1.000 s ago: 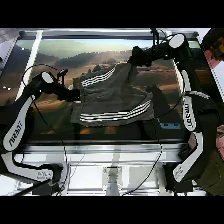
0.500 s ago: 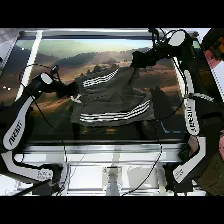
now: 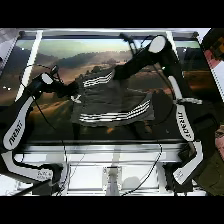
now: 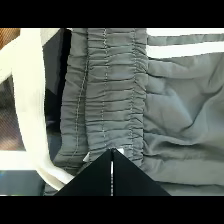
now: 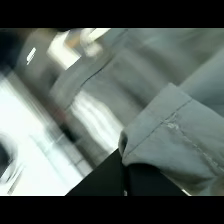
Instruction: Fold the clothes and pants, and hang the long-sleeved shirts on hangers.
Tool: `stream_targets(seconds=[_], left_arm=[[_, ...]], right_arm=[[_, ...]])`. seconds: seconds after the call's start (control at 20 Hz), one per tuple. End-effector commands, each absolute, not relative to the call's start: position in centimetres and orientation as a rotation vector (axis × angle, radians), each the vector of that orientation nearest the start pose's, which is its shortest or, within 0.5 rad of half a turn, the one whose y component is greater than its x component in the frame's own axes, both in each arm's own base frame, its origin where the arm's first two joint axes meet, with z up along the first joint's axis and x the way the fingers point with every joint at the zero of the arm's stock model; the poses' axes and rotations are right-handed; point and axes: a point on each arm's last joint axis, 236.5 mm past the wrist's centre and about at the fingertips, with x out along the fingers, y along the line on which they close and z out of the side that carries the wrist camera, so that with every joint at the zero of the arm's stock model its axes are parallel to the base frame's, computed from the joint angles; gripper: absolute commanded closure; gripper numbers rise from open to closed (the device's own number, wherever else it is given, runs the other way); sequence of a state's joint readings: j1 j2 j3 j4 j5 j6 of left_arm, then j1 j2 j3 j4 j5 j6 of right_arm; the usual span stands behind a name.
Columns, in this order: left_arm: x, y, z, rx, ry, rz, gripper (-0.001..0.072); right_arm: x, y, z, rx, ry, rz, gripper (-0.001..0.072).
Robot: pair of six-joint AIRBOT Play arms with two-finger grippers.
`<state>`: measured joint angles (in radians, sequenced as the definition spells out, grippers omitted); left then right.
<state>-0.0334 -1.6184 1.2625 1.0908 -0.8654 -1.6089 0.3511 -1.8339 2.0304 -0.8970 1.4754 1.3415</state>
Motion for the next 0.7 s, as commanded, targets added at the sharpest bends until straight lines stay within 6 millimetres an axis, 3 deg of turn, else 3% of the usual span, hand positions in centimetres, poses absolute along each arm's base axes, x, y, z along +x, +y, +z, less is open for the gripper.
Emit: stream_targets(seconds=[0.0,0.1,0.3,0.35,0.4,0.45,0.65], left_arm=[[46.7,-10.0,-6.0,-0.505,1.226,-0.139,0.0696],[46.7,-10.0,-6.0,-0.506,1.228,-0.139,0.0696],[46.6,-10.1,-6.1,-0.506,1.232,-0.140,0.0696],[46.6,-10.1,-6.1,-0.506,1.233,-0.141,0.0696],[46.5,-10.1,-6.1,-0.506,1.234,-0.141,0.0696],[46.5,-10.1,-6.1,-0.506,1.234,-0.141,0.0697],[46.5,-10.1,-6.1,-0.506,1.235,-0.141,0.0696]], right_arm=[[36.0,34.9,10.0,0.068,1.316,1.223,0.0712],[33.5,35.6,10.7,0.070,1.363,1.306,0.0711],[31.2,36.8,10.5,0.029,1.406,1.346,0.0688],[31.1,37.1,10.4,0.017,1.402,1.342,0.0561],[31.1,37.0,10.0,-0.005,1.406,1.329,0.0273],[31.4,36.6,9.5,-0.034,1.409,1.300,0.0091],[34.8,33.4,7.5,-0.145,1.389,1.114,0.0086]])
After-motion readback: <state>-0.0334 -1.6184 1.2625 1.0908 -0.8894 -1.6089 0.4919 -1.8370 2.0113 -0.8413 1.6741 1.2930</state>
